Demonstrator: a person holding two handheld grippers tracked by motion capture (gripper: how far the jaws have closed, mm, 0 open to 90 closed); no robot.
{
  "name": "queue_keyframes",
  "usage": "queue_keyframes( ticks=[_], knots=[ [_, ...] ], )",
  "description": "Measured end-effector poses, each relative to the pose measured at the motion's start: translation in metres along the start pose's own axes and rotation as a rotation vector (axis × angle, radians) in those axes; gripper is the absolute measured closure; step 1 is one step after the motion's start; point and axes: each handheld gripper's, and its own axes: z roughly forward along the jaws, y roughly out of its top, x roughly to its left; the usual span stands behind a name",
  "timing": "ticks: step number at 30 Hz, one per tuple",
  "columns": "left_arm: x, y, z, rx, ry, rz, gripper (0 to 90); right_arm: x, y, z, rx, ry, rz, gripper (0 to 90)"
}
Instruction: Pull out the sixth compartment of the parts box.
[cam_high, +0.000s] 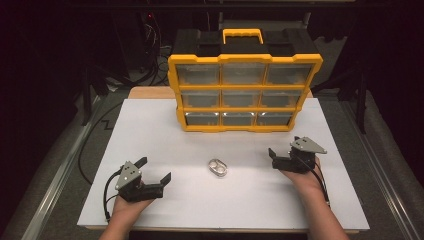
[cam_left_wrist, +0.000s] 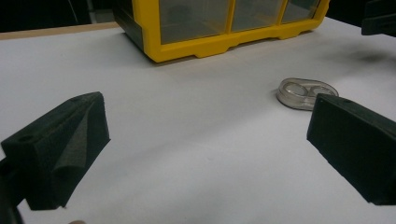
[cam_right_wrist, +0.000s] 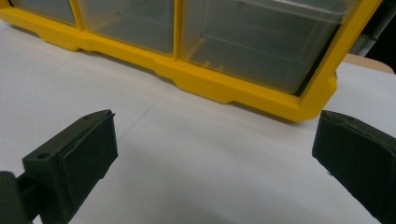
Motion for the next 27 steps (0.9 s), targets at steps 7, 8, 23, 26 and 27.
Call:
queue_keyframes(
  ticks=[7, 8, 23, 26, 27],
  knots=[
    [-0.001, 0.001, 0.001, 0.005, -0.008, -0.001, 0.3, -0.001, 0.002, -0.011, -0.019, 0.013, -0.009, 0.5],
    [-0.001, 0.001, 0.001, 0.004, -0.007, -0.002, 0.3, -0.001, 0.001, -0.013, -0.018, 0.011, -0.014, 0.3],
    [0.000, 0.001, 0.000, 0.005, 0.000, -0.003, 0.8, -0.016, -0.018, -0.038, 0.052, -0.018, -0.054, 0.2],
    [0.000, 0.001, 0.001, 0.010, 0.003, -0.010, 0.8, -0.019, -0.021, -0.041, 0.056, -0.023, -0.056, 0.2],
    [0.000, 0.001, 0.001, 0.010, 0.003, -0.010, 0.8, -0.020, -0.021, -0.041, 0.057, -0.026, -0.057, 0.2]
  ],
)
